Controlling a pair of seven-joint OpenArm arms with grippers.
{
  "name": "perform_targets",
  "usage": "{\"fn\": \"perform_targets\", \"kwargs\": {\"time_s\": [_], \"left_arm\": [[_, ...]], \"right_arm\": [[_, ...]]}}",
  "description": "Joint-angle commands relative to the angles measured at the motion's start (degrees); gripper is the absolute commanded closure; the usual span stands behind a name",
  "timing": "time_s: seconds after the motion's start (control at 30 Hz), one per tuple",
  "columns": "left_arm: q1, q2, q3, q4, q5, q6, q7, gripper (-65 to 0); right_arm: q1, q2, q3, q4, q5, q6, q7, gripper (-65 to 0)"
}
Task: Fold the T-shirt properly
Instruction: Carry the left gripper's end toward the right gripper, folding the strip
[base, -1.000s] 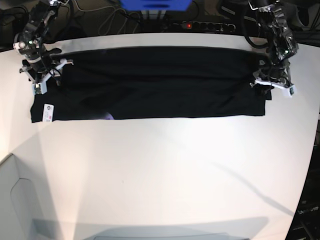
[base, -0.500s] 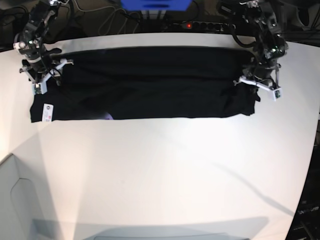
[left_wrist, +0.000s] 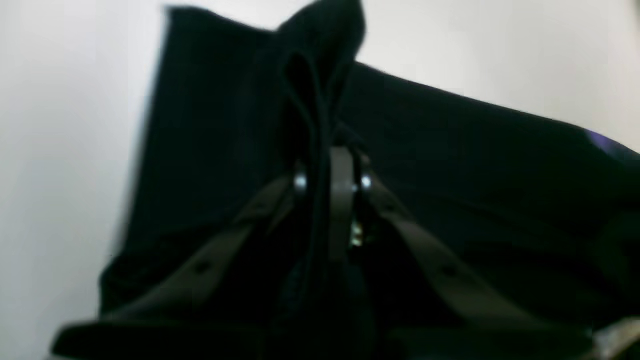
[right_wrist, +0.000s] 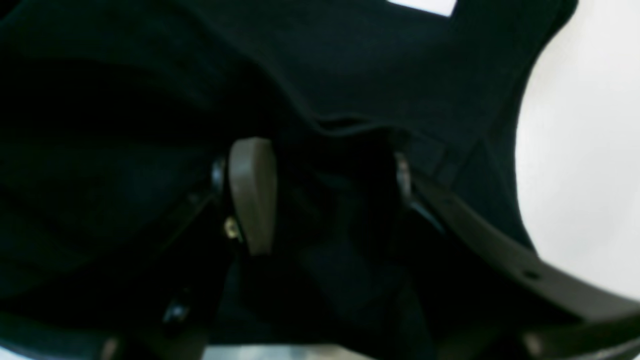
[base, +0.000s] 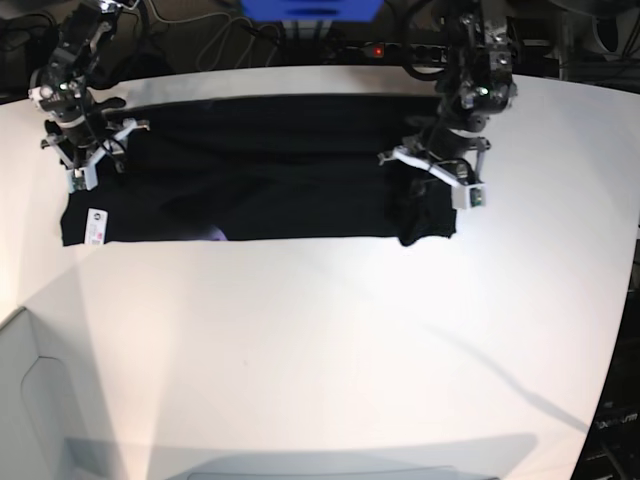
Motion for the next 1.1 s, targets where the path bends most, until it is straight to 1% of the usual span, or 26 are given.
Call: {"fn": "perform_targets", "kwargs": {"time_s": [0.0,0.07,0.23,0.3,0.37,0.5,0.7,0.83,0.97,1.07], "left_arm": [[-0.3,0.0,2.4,1.0,-0.5,0.6,-0.9,0.0],[-1.6,-0.1,7.5,1.0,-0.5,2.3,-0.9,0.0],[-6.3,-0.5,20.1,-1.3,-0.3,8.9,-0.9,0.0],[-8.3,-0.2,24.2,-3.3,1.2,10.7,-1.0,0.0],[-10.4,0.2,27.9,-6.1,2.9,11.8,-1.0,0.0],[-13.6,2.2,33.3,-11.4,3.6,11.8,-1.1,0.0],[-15.5,4.5,36.2,-15.2,3.6,11.8,-1.1,0.0],[-17.0,4.6,38.5,-16.0,3.6,11.8,-1.1,0.0],[-17.3,4.6,38.7,-15.7,3.6,11.8,-1.3,0.0],[-17.3,5.2,38.8,-15.7,3.6,11.8,-4.7,0.0]], "right_arm": [[0.1,0.5,0.2,1.0,0.7,0.4,1.0,-30.2],[0.1,0.5,0.2,1.0,0.7,0.4,1.0,-30.2],[0.1,0.5,0.2,1.0,0.7,0.4,1.0,-30.2],[0.1,0.5,0.2,1.0,0.7,0.4,1.0,-30.2],[0.1,0.5,0.2,1.0,0.7,0.4,1.0,-30.2],[0.1,0.7,0.2,1.0,0.7,0.4,1.0,-30.2],[0.1,0.8,0.2,1.0,0.7,0.4,1.0,-30.2],[0.1,0.8,0.2,1.0,0.7,0.4,1.0,-30.2],[0.1,0.8,0.2,1.0,0.7,0.4,1.0,-30.2],[0.1,0.8,0.2,1.0,0.7,0.4,1.0,-30.2]]}}
